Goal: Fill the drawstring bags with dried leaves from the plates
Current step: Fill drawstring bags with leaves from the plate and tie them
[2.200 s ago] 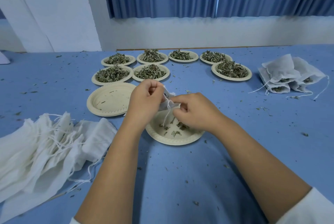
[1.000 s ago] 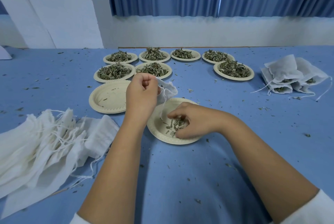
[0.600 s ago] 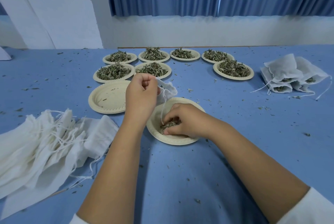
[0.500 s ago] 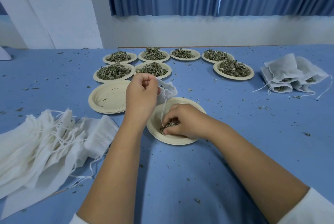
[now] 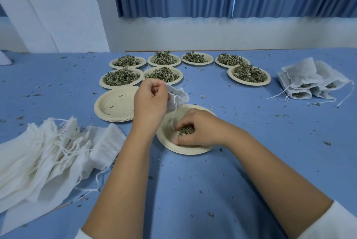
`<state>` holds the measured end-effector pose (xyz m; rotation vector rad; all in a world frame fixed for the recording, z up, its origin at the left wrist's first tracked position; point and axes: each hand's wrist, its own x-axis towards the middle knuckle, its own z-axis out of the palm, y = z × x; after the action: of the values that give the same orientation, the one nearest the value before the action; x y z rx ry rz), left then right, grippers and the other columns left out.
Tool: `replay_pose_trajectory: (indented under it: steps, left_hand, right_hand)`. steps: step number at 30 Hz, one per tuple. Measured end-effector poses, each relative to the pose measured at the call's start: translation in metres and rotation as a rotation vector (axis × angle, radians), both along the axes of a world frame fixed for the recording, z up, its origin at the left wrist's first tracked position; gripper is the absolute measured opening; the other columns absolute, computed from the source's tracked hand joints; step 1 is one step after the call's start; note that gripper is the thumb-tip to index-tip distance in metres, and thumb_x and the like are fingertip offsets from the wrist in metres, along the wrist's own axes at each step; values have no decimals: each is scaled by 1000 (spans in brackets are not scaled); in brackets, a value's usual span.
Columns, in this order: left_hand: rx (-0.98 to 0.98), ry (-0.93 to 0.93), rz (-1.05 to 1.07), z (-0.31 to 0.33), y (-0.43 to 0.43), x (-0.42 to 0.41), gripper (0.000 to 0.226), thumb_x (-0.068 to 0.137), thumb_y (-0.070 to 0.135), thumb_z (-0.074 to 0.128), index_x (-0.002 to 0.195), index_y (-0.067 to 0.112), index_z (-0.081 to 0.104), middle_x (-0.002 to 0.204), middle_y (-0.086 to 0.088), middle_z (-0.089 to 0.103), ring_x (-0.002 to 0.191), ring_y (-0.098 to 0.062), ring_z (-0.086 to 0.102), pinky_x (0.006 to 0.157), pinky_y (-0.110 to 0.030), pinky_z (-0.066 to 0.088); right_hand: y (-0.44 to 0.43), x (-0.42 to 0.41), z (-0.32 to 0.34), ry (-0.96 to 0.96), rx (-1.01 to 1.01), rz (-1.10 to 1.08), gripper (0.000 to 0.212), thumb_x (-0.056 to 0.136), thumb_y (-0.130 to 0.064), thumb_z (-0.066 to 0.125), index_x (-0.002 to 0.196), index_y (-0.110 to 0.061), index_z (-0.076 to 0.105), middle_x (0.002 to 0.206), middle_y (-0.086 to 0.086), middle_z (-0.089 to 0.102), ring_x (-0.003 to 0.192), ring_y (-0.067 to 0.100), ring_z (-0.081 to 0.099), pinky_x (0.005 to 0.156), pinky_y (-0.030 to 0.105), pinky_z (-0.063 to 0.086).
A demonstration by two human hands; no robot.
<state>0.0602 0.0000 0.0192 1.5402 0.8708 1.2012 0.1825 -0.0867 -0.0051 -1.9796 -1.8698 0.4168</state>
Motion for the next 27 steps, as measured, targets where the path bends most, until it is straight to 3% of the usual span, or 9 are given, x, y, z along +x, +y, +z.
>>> replay_pose_trajectory:
  steps: [5, 8, 11, 17, 21, 25, 27]
  left_hand:
    - [-3, -8, 6, 0, 1, 1, 17, 94, 11, 53, 86, 23, 60, 74, 5, 64, 62, 3, 61, 63, -15, 47]
    - [-3, 2, 8, 0, 1, 1, 16, 94, 11, 53, 87, 22, 61, 76, 4, 64, 62, 3, 62, 65, -17, 48]
    - [-5, 1, 7, 0, 1, 1, 16, 94, 11, 53, 87, 23, 61, 76, 4, 65, 63, 2, 62, 67, -19, 48]
    - [3, 19, 15, 0, 1, 1, 16, 95, 13, 54, 86, 24, 60, 78, 3, 65, 68, -1, 63, 71, -22, 50]
    - [9, 24, 22, 0, 0, 1, 15, 94, 13, 54, 87, 23, 61, 76, 5, 65, 68, -1, 63, 67, -18, 49]
    - [3, 24, 21, 0, 0, 1, 15, 93, 13, 54, 85, 24, 62, 69, 10, 64, 66, 0, 64, 67, -18, 52]
    - [3, 26, 22, 0, 0, 1, 16, 93, 13, 54, 84, 24, 62, 69, 10, 64, 68, -2, 65, 69, -21, 53]
  right_hand:
    - [3, -4, 0, -56, 34, -18, 22, 81, -33, 76, 98, -20, 74, 78, -17, 52, 84, 8, 53, 76, 23, 41]
    - [2, 1, 2, -24, 23, -60, 9, 84, -23, 73, 92, -19, 75, 72, -19, 54, 72, 1, 51, 64, 12, 38]
    - [1, 7, 2, -21, 15, -115, 10, 85, -19, 72, 94, -18, 75, 75, -19, 53, 78, 3, 51, 68, 10, 38]
    - [0, 11, 4, -92, -30, -150, 30, 84, -29, 74, 113, -26, 69, 105, -5, 53, 92, 10, 51, 84, 27, 45]
    - [0, 10, 4, -65, -45, -157, 24, 85, -29, 73, 108, -24, 72, 93, -12, 50, 86, 6, 48, 76, 22, 40]
    - [0, 7, 3, -52, -27, -134, 14, 86, -17, 69, 97, -22, 76, 90, -7, 67, 86, 10, 59, 77, 26, 49]
    - [0, 7, 2, -32, -13, -141, 16, 86, -13, 66, 94, -22, 77, 85, -8, 68, 76, 7, 60, 64, 18, 48]
